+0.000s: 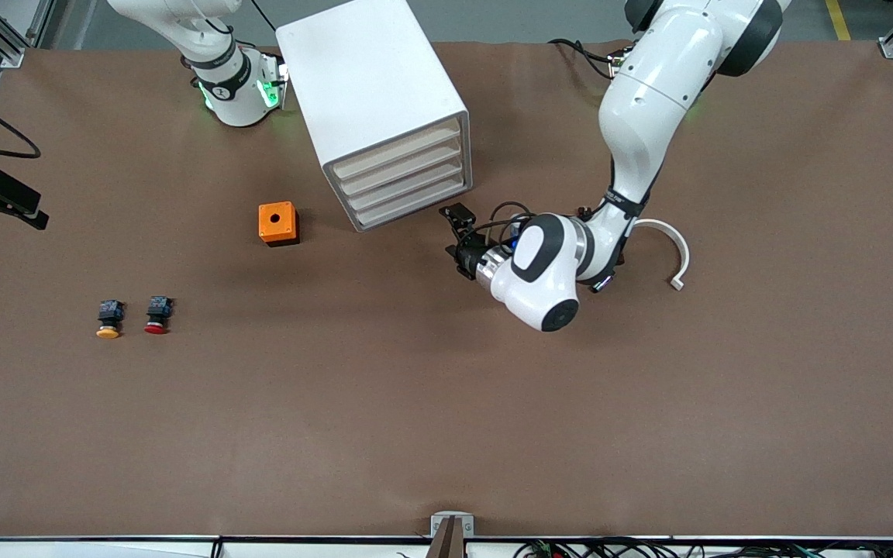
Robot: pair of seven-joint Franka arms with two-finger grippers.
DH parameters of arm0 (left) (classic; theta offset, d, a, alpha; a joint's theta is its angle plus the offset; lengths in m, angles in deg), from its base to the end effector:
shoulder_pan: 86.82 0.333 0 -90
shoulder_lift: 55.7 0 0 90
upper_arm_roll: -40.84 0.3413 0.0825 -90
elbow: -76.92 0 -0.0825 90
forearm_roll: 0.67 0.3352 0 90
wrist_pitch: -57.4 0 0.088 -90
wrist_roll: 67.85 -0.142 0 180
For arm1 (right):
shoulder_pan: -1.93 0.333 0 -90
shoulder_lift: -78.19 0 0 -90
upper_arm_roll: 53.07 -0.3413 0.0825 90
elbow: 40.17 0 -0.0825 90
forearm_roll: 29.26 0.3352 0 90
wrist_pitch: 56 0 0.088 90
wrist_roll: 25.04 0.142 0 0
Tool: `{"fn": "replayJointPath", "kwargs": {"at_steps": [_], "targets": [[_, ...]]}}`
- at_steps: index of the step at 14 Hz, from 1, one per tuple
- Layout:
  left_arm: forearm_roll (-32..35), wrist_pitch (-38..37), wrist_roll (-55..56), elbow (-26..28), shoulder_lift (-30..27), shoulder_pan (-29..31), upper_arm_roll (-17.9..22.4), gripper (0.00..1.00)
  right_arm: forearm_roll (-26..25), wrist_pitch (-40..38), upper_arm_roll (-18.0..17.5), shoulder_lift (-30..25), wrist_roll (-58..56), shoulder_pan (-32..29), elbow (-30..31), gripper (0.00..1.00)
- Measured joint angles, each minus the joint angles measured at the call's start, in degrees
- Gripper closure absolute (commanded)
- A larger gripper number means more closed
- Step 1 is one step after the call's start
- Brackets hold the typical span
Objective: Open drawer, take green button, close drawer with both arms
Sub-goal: 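Hook the left gripper onto the drawer front of the cabinet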
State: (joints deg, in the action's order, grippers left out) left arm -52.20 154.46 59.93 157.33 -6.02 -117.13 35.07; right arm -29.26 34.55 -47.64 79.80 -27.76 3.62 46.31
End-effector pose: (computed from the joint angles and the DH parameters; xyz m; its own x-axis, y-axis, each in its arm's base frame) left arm 0.4777 -0.4567 0.2186 -0.5039 0.8502 -0.1528 0.4950 0.1393 -0.8576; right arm 0.5172 -0.0330 0.6274 0.9989 -0.0176 0.0429 -0.0178 -0.9998 0.0047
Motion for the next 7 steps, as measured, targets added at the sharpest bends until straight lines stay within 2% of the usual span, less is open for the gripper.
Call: {"fn": "replayJointPath", "kwargs": {"at_steps": [5,6,7], "targets": [[-1.1,-6.4,2.8,0.0,2.2,0.4,0.2,0.00,0.0,0.0,0.0,0.0,0.0,0.0,0.0,0.00],[-1.3,-6.8,3.1,0.0,2.4,0.2,0.1,0.02,0.0,0.0,0.0,0.0,0.0,0.0,0.0,0.00],[-1.3,-7.0,3.2,0.0,2.7,-0.1,0.1,0.09,0.0,0.0,0.0,0.0,0.0,0.0,0.0,0.00]]}}
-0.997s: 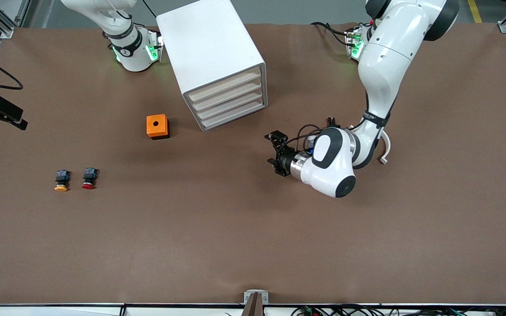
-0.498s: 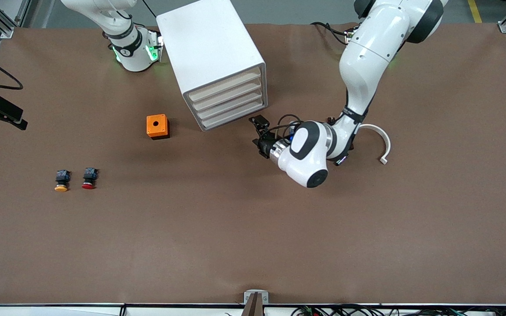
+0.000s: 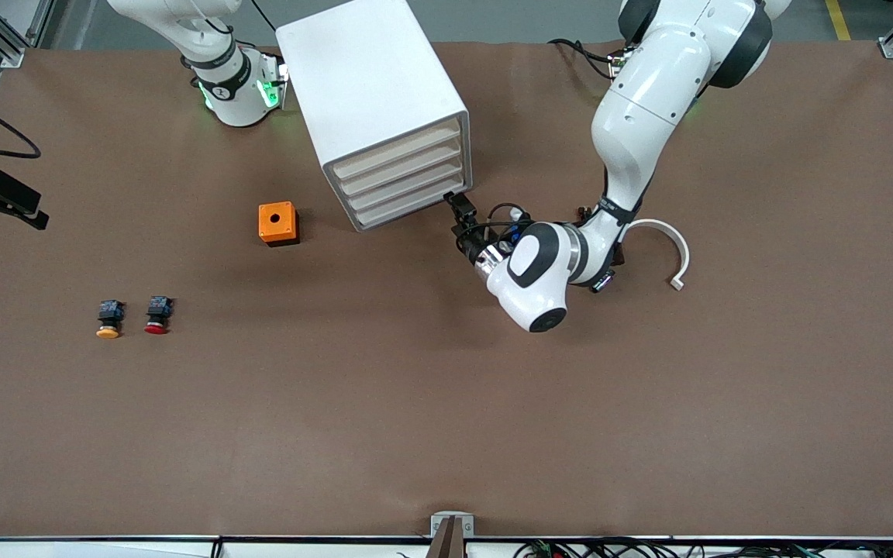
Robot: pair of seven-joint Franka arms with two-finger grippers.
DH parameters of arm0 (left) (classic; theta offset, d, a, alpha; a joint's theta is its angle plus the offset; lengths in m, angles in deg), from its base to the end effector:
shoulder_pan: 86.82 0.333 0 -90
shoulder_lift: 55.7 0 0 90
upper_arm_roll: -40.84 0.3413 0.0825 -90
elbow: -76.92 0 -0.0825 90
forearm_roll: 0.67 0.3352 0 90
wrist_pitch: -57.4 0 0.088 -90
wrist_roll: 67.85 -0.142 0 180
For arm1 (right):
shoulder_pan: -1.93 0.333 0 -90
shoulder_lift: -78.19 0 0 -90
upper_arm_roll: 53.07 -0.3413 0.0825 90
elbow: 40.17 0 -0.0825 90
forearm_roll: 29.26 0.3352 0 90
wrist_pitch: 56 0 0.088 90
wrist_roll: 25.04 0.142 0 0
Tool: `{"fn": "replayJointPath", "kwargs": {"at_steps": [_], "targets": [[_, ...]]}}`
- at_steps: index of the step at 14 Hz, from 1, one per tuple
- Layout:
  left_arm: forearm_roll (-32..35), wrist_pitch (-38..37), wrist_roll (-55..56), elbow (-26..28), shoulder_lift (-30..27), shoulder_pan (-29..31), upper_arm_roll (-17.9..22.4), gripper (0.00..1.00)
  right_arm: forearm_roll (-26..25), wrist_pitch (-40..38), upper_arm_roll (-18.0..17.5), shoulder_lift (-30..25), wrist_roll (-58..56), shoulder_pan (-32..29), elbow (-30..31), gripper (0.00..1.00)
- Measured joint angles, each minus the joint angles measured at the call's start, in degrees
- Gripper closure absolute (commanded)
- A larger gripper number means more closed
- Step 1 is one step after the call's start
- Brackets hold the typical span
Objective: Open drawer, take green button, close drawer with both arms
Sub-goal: 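Hook the left gripper onto the drawer front of the cabinet, then pull the drawer open with the left gripper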
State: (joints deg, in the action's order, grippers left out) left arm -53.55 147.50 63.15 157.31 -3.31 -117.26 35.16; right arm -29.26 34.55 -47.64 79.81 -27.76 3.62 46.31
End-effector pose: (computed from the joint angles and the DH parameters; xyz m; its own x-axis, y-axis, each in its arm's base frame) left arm 0.4534 -0.4544 0.1969 -0.4863 0.8731 -0.0344 0.3487 0.1578 -0.9239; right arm 0.5173 -0.0330 0.6274 0.9989 -0.0176 0.0427 -0.0178 -0.9998 0.0047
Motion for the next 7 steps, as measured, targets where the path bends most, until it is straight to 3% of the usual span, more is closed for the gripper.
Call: {"fn": "replayJointPath", "kwargs": {"at_steps": [7], "targets": [[0.0,-0.1,0.0,0.0,1.6,-4.4,-0.1,0.32,0.0,0.0,0.0,0.1,0.0,0.0,0.0,0.00]]}}
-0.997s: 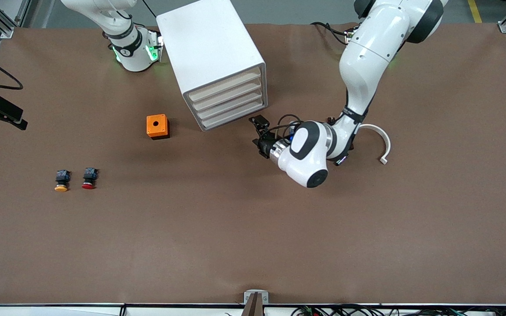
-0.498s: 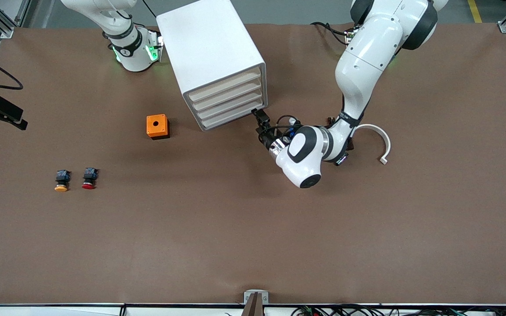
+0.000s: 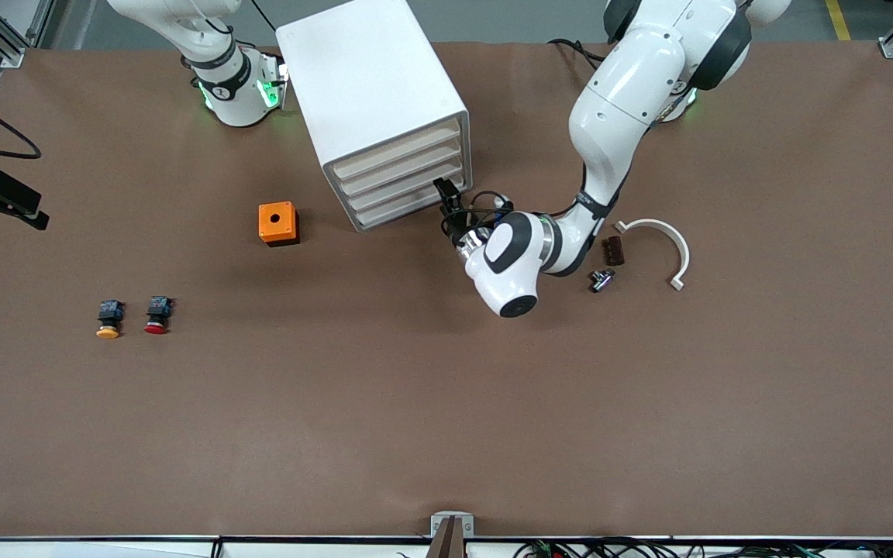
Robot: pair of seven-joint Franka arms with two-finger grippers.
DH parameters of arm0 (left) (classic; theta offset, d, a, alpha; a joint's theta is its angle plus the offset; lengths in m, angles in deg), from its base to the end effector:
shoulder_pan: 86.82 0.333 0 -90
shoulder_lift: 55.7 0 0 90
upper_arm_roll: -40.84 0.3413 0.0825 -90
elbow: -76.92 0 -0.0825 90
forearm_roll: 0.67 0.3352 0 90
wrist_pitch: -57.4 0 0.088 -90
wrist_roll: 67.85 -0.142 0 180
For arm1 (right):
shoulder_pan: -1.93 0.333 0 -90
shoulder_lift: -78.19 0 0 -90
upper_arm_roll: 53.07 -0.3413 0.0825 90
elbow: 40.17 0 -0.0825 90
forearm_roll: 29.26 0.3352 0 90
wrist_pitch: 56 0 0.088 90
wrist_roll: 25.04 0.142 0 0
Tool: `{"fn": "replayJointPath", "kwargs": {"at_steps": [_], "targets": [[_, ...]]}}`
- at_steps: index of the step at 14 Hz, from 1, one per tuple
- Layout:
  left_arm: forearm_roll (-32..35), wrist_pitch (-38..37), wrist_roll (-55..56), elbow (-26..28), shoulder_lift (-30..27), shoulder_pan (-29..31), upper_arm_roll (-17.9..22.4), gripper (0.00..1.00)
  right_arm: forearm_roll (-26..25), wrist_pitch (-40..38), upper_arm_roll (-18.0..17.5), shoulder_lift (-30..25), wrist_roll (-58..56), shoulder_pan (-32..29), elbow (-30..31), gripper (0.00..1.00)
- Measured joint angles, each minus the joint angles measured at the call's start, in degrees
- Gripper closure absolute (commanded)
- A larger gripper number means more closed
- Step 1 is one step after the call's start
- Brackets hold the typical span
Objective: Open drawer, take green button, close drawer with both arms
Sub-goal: 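Pull the drawer open with the left gripper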
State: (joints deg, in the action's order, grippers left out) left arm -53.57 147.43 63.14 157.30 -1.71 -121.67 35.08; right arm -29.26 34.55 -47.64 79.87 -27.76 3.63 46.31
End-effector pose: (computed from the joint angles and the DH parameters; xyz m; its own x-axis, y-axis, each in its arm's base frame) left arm 0.4131 -0.4861 0.1799 -0.4170 0.9088 -0.0110 0.3373 0.1435 -0.9304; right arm 0.5176 -0.0329 0.6268 0.9990 -0.0174 0.0417 -0.0176 -0.9998 0.0048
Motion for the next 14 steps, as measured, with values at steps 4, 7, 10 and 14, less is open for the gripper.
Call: {"fn": "replayJointPath", "kwargs": {"at_steps": [4,7,10,14], "targets": [[-0.1,0.0,-1.8,0.0,0.8,-2.0,0.0,0.37,0.0,0.0,0.0,0.0,0.0,0.0,0.0,0.00],[-1.1,0.0,-2.6,0.0,1.0,-2.2,0.0,0.47,0.0,0.0,0.0,0.0,0.0,0.0,0.0,0.00],[-2.4,0.0,-2.9,-0.1,1.0,-2.2,0.0,0.91,0.0,0.0,0.0,0.0,0.0,0.0,0.0,0.00],[-2.9,-0.6,-2.6,-0.5,1.0,-2.1,0.1,1.00,0.0,0.0,0.0,0.3,0.0,0.0,0.0,0.00]]}}
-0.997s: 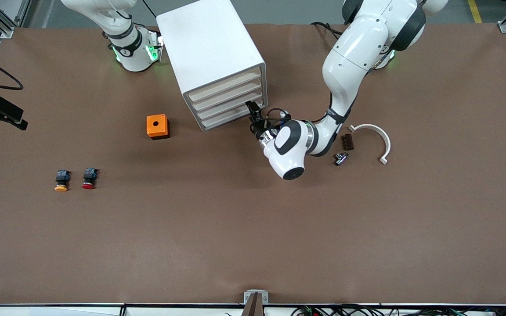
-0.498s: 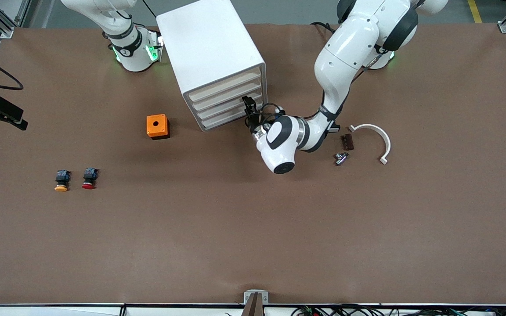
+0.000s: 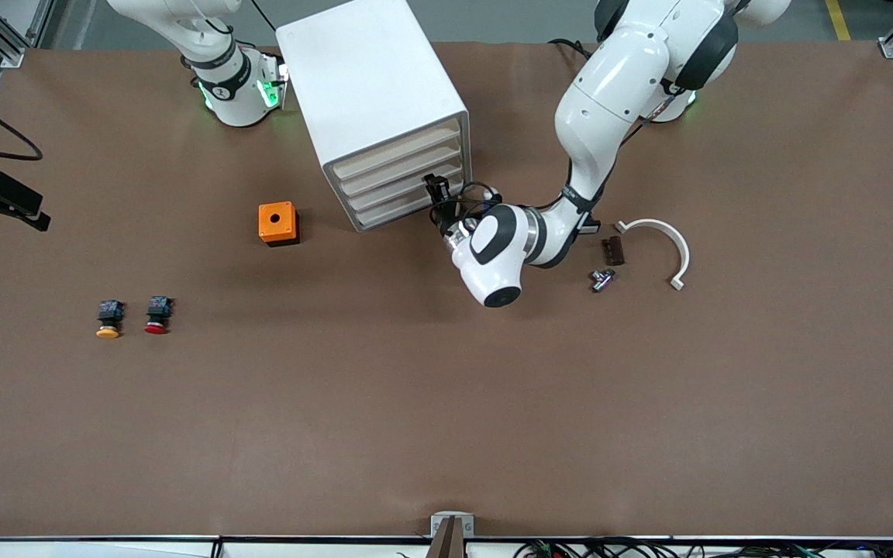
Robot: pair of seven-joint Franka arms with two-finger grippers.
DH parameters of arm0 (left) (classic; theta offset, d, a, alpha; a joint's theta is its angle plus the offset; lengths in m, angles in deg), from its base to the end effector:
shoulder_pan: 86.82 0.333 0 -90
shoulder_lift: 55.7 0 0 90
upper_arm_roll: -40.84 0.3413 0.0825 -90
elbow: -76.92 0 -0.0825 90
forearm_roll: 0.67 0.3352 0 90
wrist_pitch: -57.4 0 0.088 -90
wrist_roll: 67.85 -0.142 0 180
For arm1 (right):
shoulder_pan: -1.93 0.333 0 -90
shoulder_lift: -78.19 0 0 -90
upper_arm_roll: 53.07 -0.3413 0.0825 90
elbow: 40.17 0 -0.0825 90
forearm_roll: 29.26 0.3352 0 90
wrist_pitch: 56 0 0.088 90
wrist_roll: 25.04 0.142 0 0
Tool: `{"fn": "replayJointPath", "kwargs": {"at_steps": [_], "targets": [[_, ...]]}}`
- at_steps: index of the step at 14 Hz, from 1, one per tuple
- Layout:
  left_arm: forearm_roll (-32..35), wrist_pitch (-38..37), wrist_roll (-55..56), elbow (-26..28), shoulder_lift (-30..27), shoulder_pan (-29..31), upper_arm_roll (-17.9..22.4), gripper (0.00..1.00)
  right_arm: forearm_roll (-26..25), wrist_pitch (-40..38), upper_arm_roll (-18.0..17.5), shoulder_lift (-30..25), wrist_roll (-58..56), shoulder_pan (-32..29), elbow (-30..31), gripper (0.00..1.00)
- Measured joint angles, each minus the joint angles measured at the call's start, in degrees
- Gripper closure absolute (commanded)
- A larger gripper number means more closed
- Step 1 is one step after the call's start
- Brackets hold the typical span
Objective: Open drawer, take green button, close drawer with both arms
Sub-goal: 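Pull the drawer open with the left gripper, then reach the right gripper into the drawer while the left gripper withdraws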
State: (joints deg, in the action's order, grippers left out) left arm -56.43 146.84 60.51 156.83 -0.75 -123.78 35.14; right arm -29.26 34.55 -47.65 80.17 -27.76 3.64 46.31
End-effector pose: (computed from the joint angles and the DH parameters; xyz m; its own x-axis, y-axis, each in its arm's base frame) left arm 0.3944 -0.5056 0.1771 -0.3968 0.9161 -0.0576 0.3198 0.0791 -0.9442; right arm 0.5192 -0.0327 0.6241 0.9992 -0.0171 0.0364 -0.0173 -0.9998 0.0050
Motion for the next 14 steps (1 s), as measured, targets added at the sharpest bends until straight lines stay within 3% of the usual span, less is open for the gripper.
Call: {"fn": "replayJointPath", "kwargs": {"at_steps": [5,8,12,13,14], "targets": [[0.0,-0.1,0.4,-0.6,-0.1,1.9,0.5,1.00,0.0,0.2,0.0,0.0,0.0,0.0,0.0,0.00],[0.0,-0.1,0.1,-1.5,-0.1,6.8,1.1,1.00,3.6,5.6,0.4,0.4,0.2,-0.6,-2.1,0.00],[0.0,0.1,-0.1,-2.9,0.0,11.9,1.2,1.00,3.6,5.2,0.3,1.6,0.1,-0.5,-3.0,0.00],[0.0,0.3,-0.2,-3.0,0.0,12.3,1.2,0.95,3.5,4.3,0.2,1.9,0.2,-0.1,-3.0,0.00],[0.0,0.4,-0.4,-3.0,0.0,12.3,1.2,0.41,3.5,3.0,0.1,2.3,0.4,0.3,-3.0,0.00]]}}
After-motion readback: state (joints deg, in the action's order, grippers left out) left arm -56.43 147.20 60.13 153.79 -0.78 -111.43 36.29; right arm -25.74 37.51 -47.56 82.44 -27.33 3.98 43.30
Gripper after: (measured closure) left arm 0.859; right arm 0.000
